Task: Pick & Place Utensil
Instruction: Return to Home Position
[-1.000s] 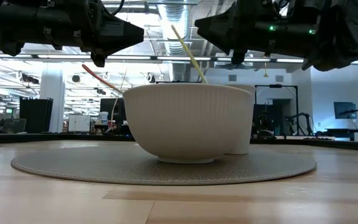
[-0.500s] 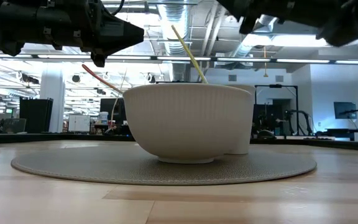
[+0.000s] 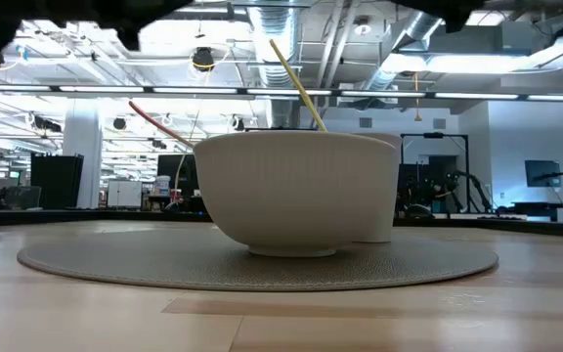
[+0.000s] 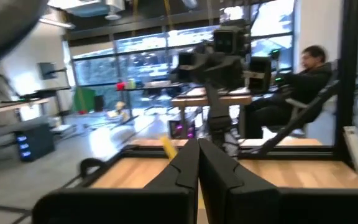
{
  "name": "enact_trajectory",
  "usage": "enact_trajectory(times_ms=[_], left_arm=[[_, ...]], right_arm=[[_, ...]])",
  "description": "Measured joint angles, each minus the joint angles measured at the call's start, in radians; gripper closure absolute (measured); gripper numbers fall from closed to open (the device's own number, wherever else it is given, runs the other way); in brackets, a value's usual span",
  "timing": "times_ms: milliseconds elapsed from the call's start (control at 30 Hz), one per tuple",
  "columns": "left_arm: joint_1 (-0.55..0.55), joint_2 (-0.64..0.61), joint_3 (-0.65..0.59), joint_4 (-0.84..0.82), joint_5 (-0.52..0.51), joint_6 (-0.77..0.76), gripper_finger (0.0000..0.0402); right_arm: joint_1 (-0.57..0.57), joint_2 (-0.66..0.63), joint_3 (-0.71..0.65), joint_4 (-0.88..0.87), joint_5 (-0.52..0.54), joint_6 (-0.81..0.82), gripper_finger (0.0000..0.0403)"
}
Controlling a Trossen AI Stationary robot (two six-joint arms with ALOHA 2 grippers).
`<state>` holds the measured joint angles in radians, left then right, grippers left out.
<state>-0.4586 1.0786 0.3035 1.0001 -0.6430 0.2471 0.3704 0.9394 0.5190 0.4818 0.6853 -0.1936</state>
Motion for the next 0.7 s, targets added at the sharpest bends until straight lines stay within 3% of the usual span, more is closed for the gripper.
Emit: enact_trajectory(times_ms=[167,233,367,467,700], left_arm=[[-0.083,-0.233,0.0,-0.266,-0.205,0.011,0.0395],[-0.116,-0.325,0.0,-0.398,-0.224,0.01,0.0396],[-0.187,-0.487,0.0,-0.69,-0.2,-0.032,0.0395],[-0.232,-0.581,0.0,-0.811,-0.149,-0.111,0.0393],[-0.26,-0.776,-0.105,-0.834,0.03,-0.037,0.0394]], right_arm=[[0.017,-0.097,0.0,-0.101,-0.003,0.0,0.0298],[0.015,-0.115,0.0,-0.114,-0.004,0.008,0.03],[0.017,-0.13,0.0,-0.147,-0.006,0.068,0.03],[0.017,-0.156,0.0,-0.208,-0.008,0.069,0.03],[0.015,-0.265,0.001,-0.387,-0.056,0.143,0.03]])
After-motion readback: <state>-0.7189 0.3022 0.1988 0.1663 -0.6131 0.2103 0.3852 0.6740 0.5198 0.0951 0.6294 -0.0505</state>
